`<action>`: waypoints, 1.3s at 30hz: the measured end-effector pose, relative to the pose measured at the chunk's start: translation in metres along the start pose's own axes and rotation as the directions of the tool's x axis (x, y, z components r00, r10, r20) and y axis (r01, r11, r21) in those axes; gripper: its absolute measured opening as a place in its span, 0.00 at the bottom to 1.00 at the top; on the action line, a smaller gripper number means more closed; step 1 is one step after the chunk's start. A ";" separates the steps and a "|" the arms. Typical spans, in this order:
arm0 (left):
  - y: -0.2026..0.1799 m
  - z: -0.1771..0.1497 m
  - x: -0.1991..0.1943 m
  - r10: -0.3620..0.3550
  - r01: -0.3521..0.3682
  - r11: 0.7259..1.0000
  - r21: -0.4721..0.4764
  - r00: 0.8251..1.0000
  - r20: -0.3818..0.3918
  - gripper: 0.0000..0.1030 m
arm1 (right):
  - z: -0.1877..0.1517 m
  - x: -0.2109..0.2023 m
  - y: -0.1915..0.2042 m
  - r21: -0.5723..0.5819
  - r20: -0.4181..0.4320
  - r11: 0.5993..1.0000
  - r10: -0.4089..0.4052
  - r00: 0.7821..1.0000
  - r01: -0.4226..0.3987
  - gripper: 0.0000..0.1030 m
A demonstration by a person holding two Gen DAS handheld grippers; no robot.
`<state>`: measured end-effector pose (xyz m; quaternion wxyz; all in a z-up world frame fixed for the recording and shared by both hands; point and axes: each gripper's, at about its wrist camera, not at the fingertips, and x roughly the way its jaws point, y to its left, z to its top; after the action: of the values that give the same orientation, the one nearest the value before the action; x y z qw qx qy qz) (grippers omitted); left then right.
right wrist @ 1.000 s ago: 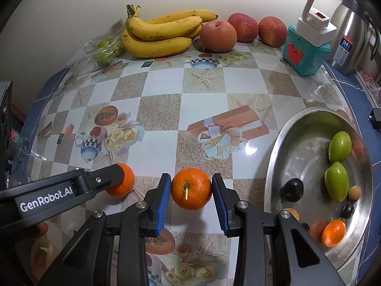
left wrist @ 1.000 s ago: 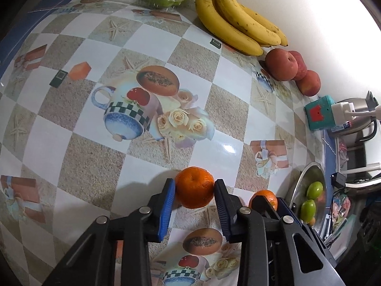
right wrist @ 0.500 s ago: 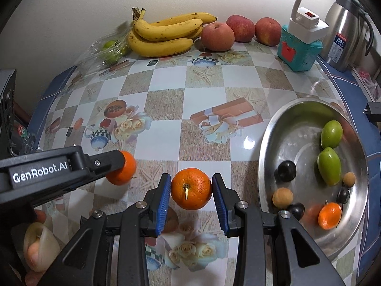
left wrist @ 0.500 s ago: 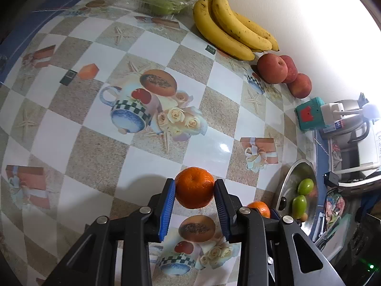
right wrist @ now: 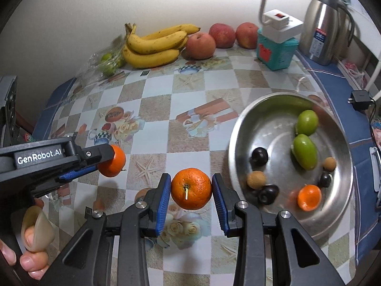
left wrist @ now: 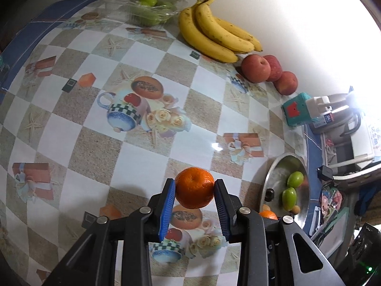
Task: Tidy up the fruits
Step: 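Carry both held tangerines over the steel tray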
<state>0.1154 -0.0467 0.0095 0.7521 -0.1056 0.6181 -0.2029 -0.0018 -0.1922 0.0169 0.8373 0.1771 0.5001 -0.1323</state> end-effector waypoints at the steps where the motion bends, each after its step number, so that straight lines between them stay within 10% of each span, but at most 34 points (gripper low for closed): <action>1: -0.003 -0.001 -0.001 -0.006 0.006 1.000 0.005 1.000 -0.002 0.35 | 0.000 -0.003 -0.005 0.013 0.005 1.000 0.000 1.000 0.000 0.36; 25: -0.136 -0.062 0.014 -0.049 0.054 0.936 0.348 0.999 -0.023 0.33 | -0.001 -0.034 -0.159 0.386 0.046 0.922 -0.055 0.997 0.033 0.36; 39: -0.112 -0.056 0.032 0.013 0.002 0.948 0.318 0.999 -0.046 0.33 | -0.003 -0.011 -0.163 0.377 -0.003 0.926 -0.034 0.999 0.032 0.36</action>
<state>0.0464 -0.1556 0.0145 0.7450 0.0235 0.5952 -0.3004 -0.0744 -0.3369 -0.0016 0.7863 0.3259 0.4667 -0.2402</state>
